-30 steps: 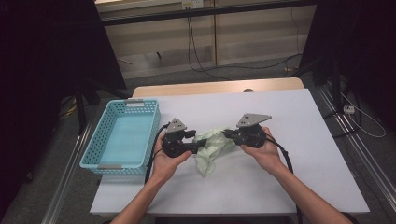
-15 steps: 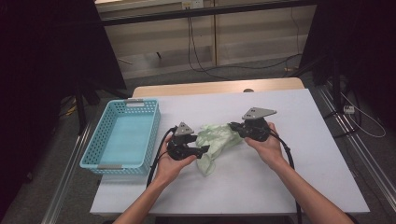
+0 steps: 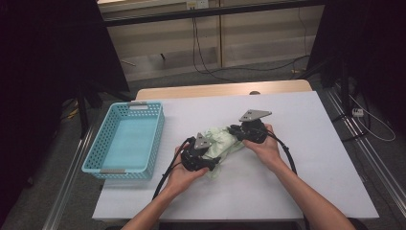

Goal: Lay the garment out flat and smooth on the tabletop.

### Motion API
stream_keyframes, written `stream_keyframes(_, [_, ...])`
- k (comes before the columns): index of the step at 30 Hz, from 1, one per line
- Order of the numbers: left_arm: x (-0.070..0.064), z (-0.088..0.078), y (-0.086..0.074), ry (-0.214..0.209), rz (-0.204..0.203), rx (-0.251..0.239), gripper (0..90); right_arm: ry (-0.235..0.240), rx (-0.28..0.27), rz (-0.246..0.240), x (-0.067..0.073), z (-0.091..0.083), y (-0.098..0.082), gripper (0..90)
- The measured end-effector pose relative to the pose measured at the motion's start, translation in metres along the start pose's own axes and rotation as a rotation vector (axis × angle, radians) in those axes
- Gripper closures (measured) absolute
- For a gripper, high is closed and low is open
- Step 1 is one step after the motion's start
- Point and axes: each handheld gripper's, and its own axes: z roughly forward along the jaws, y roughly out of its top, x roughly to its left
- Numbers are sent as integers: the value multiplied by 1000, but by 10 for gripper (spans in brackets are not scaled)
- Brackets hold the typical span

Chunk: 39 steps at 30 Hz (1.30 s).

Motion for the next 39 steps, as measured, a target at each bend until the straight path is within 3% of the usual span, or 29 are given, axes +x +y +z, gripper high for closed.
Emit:
stream_keyframes(4, [10, -2, -2, -16, -43, -12, 755, -15, -22, 26, -4, -12, 3, 618])
stream_keyframes(7, [16, -9, -1, -15, -78, -43, 813, -24, -29, 39, -8, -22, 2, 567])
stream_keyframes(8, [18, -11, -1, -30, -114, -60, 814, -29, -33, 41, -9, -26, 2, 549])
stream_keyframes(10, [23, -15, -1, -17, -121, -71, 814, -37, -35, 30, -8, -34, -2, 529])
stream_keyframes(15, [33, -18, -5, 11, -145, -64, 827, 1, -8, 11, -4, -43, -13, 667])
stream_keyframes(18, [34, -16, -7, 30, -149, -49, 828, 44, 39, -9, 1, -38, -22, 739])
stream_keyframes(20, [34, -14, -9, 22, -142, -35, 826, 70, 70, -22, 6, -31, -26, 751])
stream_keyframes(22, [33, -12, -11, 10, -128, -19, 815, 98, 96, -35, 11, -25, -27, 712])
stream_keyframes(26, [32, -7, -14, 15, -122, -7, 794, 132, 147, -60, 18, -17, -33, 729])
stream_keyframes(32, [31, -6, -14, 3, -123, -10, 719, 141, 183, -90, 25, -4, -36, 686])
stream_keyframes(36, [27, -5, -13, -13, -101, -8, 616, 127, 188, -93, 28, 3, -36, 649])
stream_keyframes(39, [25, -4, -12, -8, -95, -4, 560, 99, 190, -79, 28, 5, -35, 740])
